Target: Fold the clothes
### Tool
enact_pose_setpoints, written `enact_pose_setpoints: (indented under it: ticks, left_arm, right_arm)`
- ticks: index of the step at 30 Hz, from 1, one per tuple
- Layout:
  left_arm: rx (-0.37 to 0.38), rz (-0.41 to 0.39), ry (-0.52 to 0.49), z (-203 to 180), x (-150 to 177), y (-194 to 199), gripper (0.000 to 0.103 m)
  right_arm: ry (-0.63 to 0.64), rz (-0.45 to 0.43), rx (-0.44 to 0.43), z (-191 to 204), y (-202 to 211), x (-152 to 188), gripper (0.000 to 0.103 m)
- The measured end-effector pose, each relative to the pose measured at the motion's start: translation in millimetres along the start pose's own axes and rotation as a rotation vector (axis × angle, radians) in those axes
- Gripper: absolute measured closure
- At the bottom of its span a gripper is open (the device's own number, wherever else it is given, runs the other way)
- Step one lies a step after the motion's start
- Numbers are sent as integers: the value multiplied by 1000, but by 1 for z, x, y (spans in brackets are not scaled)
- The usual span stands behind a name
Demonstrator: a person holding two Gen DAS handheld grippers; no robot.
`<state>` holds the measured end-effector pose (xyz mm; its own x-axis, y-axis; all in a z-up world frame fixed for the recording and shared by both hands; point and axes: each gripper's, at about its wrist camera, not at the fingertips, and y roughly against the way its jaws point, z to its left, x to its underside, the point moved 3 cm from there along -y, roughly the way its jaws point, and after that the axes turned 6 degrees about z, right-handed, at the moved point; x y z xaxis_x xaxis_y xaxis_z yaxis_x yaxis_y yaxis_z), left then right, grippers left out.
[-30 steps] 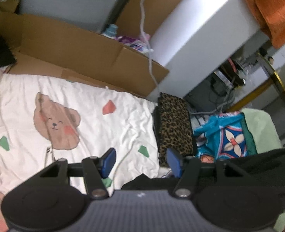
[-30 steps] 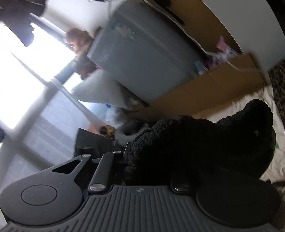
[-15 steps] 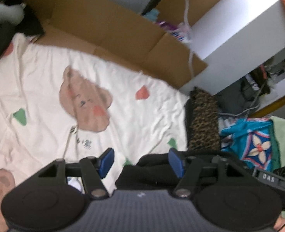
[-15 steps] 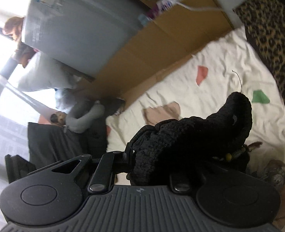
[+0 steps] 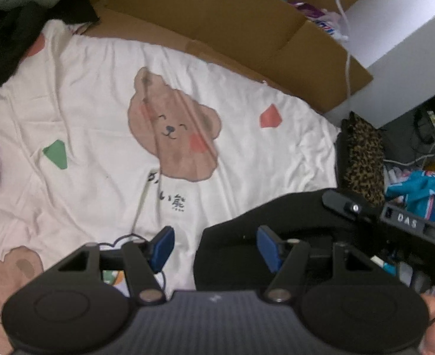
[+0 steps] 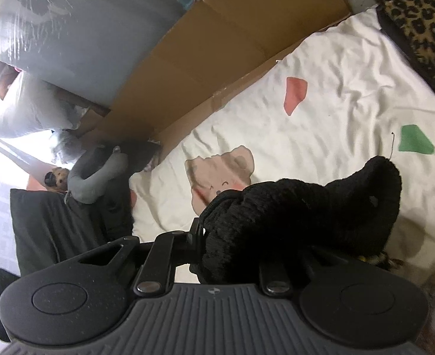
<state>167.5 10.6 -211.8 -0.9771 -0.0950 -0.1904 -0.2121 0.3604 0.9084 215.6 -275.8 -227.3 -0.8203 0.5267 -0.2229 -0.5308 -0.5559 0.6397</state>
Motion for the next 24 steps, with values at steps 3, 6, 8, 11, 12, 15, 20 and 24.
enact_pose_setpoints:
  ticks: [3,6,8,11,12,15,20,24]
  left_arm:
    - [-2,2,24,9,-6,-8,38]
    - [8,14,47,16,-10,-18,38]
    - [17,22,64,21,-12,-26,38]
    - [32,39,97,30,-15,-40,38]
    - [35,45,108,33,-17,-44,38]
    - [34,56,125,40,-22,-56,38]
    - [34,68,161,50,-31,-73,38]
    - [18,75,177,47,-34,-82,38]
  right_arm:
    - [-7,13,10,0,-19,-7,85]
    - [-16,34,26,1,-40,-13,84]
    - [-17,51,42,1,-55,-17,83]
    - [-26,77,48,0,-75,-22,74]
    - [-29,86,50,0,-82,-23,67]
    - [-30,123,54,-1,-103,-28,51]
    - [-46,154,43,-8,-122,-43,36]
    - [-45,199,24,-14,-123,-52,30]
